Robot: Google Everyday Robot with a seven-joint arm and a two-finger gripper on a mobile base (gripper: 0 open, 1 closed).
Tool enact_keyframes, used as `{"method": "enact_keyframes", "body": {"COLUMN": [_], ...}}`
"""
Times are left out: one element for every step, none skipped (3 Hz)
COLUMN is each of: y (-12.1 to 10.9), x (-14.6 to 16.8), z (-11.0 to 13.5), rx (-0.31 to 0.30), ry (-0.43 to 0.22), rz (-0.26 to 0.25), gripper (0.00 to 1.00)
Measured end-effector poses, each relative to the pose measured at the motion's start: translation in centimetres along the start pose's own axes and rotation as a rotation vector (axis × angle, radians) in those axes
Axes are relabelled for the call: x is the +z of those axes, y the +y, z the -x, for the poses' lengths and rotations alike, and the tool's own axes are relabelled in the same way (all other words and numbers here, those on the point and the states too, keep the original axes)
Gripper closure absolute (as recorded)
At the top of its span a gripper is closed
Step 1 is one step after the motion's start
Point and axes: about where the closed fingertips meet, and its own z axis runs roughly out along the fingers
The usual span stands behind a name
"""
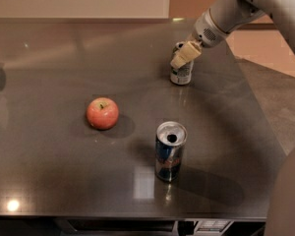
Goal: Move 7up can near redbull can
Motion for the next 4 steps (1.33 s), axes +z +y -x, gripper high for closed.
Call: {"method": "enact_keyframes", "body": {"y": [0.6,2.6,6.1,9.8], "x": [-0.8,-3.1,-5.5,-7.5], "z": [-0.2,-0.6,-1.5,-3.0], "rx": [-0.002,-0.032,-0.073,-0.110], "ry": [0.002,-0.017,-0.041,-0.062], "rz": [0.027,0.080,0.161,0.236], "gripper": [0.63,0.87,1.00,1.00]}}
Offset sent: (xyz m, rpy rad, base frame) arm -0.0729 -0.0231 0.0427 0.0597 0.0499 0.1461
